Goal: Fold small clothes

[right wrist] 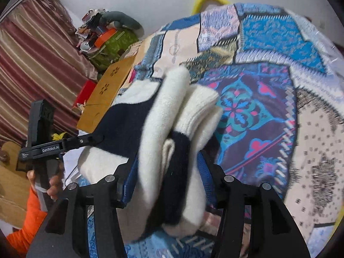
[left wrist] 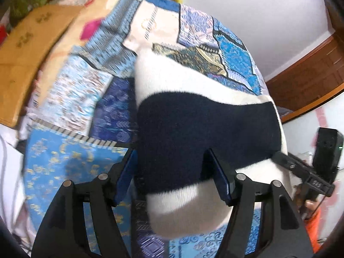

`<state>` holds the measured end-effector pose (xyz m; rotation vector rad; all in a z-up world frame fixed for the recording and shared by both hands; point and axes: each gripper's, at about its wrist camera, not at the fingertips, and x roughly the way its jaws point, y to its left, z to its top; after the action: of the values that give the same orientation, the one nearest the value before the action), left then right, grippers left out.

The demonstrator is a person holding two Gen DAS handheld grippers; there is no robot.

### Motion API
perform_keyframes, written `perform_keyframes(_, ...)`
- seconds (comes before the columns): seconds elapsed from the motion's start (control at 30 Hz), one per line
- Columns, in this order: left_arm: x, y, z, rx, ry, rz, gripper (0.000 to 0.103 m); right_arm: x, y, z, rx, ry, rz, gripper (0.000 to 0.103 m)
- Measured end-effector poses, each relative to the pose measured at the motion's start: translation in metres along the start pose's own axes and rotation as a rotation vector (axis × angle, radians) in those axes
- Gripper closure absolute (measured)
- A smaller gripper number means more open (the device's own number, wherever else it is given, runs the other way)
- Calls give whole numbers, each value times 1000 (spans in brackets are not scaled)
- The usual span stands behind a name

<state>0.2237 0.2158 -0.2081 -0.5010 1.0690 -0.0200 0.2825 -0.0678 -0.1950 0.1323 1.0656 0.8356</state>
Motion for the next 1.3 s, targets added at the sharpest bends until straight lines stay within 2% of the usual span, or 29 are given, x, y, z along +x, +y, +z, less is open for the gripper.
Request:
perform_keyframes(0.13, -33, -11, -6, 59, -83, 76, 37, -37, 14, -1, -41, -89, -21, 53)
perform_keyframes(0.2, -57, -23, -11, 94, -148, 100, 37, -55, 25, 0, -71, -138, -31, 53)
perform_keyframes(0.47, -153, -83, -36, 208, -426, 99, 37, -133, 83, -13, -222, -383, -66, 53)
perform_keyframes(0.67, -213, -123, -71, 294, -638, 117, 37, -178, 124, -35, -314, -558, -102, 53)
perform_keyframes(0.83, -242, -148, -106, 365, -786, 167, 37, -202, 150, -56, -366, -676, -124, 53)
perform_keyframes(1.03, -255, -164, -137, 409, -908, 217, 36, -210, 166, -75, -383, -751, -145, 53)
perform_keyframes(1.1, -256, -166, -142, 412, -922, 214, 33, -209, 164, -77, -376, -760, -155, 42)
perform_keyframes(1.17, -256, -166, -146, 405, -933, 207, 24, -209, 164, -80, -366, -769, -175, 35)
perform_keyframes(1.23, -256, -166, -150, 399, -944, 207, 18, -210, 163, -83, -361, -770, -187, 31)
perform_keyframes(1.3, -255, -166, -152, 395, -947, 211, 13, -210, 161, -84, -351, -767, -200, 22)
